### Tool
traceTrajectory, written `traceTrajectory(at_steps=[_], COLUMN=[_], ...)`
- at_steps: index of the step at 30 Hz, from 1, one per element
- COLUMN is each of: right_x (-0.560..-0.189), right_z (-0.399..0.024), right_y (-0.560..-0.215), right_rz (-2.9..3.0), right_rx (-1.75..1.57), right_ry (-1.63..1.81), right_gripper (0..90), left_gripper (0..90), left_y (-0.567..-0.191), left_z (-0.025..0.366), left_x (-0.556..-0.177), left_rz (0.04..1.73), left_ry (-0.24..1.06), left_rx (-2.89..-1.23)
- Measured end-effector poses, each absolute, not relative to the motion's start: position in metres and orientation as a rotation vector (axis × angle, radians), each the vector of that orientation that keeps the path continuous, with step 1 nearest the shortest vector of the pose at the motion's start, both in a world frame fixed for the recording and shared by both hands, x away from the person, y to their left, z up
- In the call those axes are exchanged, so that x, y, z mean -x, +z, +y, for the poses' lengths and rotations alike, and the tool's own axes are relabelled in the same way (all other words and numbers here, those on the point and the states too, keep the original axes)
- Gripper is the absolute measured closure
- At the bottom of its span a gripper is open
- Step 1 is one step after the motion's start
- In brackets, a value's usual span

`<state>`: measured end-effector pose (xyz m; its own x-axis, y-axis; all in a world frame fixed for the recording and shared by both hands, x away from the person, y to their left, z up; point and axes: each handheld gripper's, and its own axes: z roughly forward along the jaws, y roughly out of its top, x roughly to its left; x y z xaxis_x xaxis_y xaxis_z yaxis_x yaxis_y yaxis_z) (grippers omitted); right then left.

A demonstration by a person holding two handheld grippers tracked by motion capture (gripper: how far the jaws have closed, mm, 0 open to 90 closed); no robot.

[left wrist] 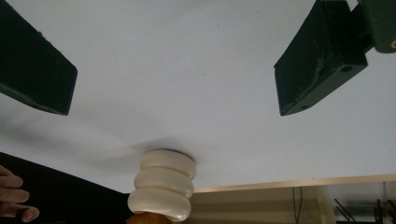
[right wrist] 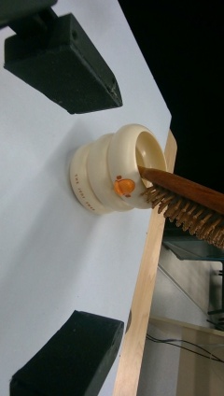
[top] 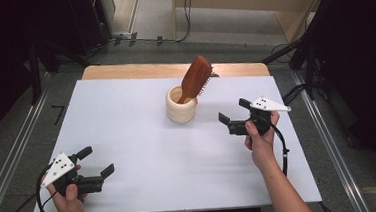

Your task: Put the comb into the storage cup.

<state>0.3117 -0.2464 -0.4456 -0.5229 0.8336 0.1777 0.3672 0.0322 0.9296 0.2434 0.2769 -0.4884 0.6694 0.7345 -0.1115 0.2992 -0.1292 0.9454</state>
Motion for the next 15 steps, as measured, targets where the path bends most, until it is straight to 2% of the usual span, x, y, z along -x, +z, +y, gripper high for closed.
traceTrajectory(at_steps=[15], right_x=[-0.283], right_z=[-0.268], right_y=[-0.460], right_rz=[1.905], right_rx=[-1.202], right_ry=[1.479], right_gripper=[0.0], left_gripper=[0.0], left_y=[-0.488], left_z=[0.277], left_x=[-0.243], left_rz=[0.842], left_ry=[0.468], left_rx=[-1.714])
